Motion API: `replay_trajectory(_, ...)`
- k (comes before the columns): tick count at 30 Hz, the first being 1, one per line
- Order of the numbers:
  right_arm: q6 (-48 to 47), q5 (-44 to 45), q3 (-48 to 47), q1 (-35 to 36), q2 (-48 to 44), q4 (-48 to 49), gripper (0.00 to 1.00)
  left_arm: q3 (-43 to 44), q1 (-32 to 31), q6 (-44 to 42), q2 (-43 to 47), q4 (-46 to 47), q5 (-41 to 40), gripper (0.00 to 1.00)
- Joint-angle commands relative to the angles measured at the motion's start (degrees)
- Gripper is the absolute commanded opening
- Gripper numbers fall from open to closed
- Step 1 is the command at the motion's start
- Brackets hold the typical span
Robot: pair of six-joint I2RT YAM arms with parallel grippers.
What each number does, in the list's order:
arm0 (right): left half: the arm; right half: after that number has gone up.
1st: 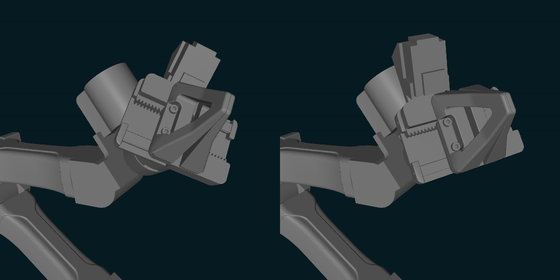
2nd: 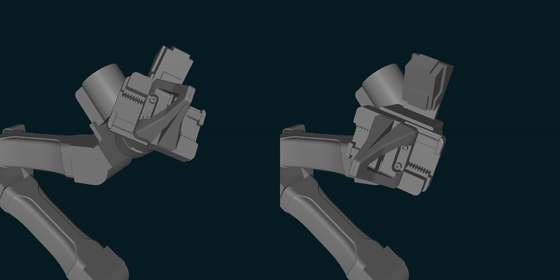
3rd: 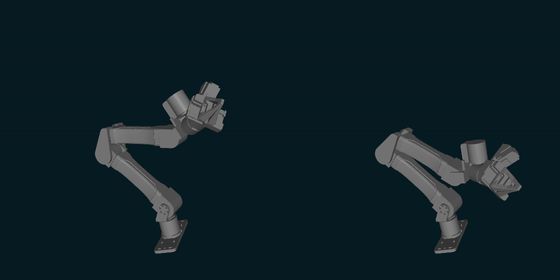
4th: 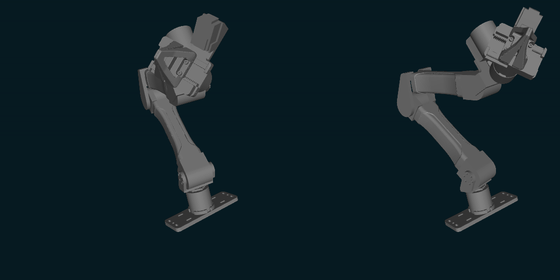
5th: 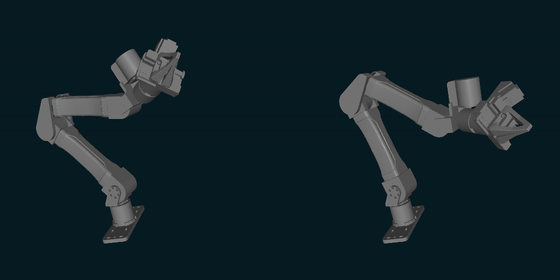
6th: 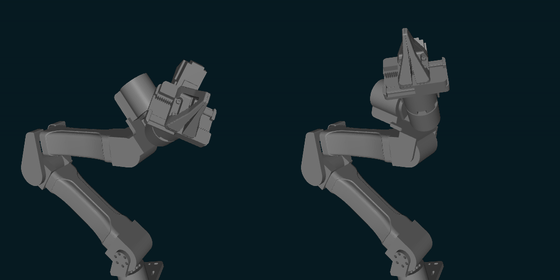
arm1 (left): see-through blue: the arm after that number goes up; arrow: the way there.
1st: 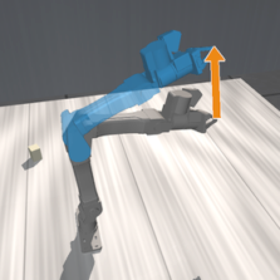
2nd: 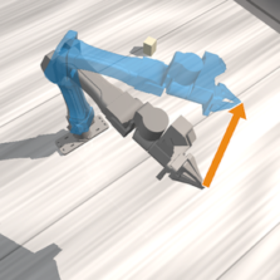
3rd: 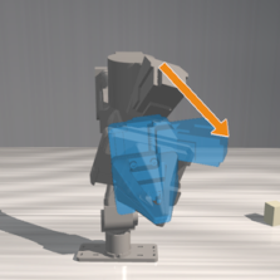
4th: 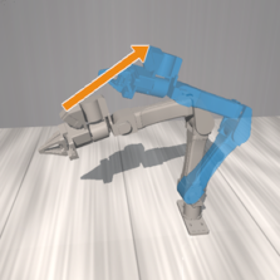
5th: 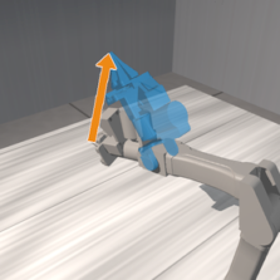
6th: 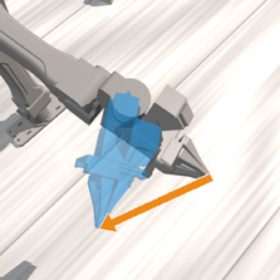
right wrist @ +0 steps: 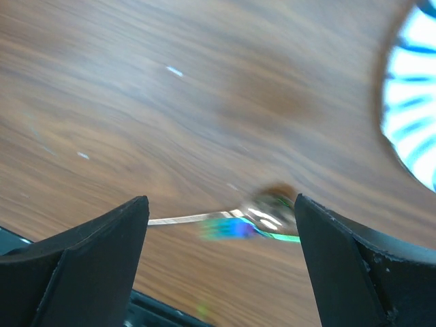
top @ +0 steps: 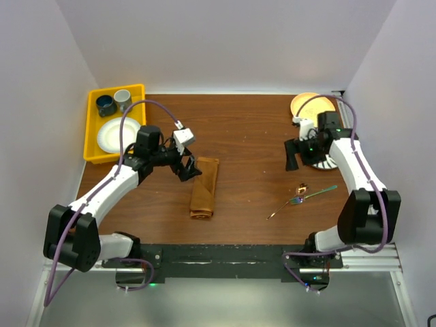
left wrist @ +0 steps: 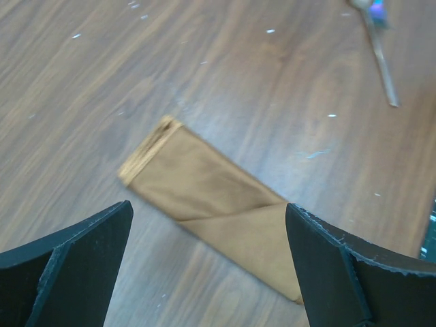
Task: Fold the napkin into a case and place the utensils inside
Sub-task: Pick up the spoon from the corner of the board.
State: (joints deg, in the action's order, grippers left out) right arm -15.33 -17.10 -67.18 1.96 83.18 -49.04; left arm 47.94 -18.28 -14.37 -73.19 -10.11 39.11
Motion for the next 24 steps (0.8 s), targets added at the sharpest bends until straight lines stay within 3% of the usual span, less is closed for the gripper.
replay_trajectory(1,-16.53,-7.32,-1.46,-10.38,3.56,-9.66,0.89,-0.83,0.09,-2.94,1.12,0.62,8.61,1.00)
replay_trajectory(10,-22.81,-10.67,1.25,-15.93,12.53,-6.43,0.78,0.13,0.09,-5.93,0.15,-2.54,11.51,0.97)
replay_trajectory(11,-23.16,-10.93,1.78,-16.28,13.06,-5.73,0.71,0.48,0.09,-6.28,-0.11,-3.24,11.69,0.96)
replay_trajectory(15,-24.30,-11.81,4.24,-16.90,16.04,-2.82,0.65,2.85,0.09,-10.31,-2.04,-8.60,13.09,0.93)
replay_trajectory(24,-27.91,-15.32,6.18,-20.85,19.30,-1.24,0.59,5.05,0.09,-14.02,-4.60,-14.94,14.50,0.89)
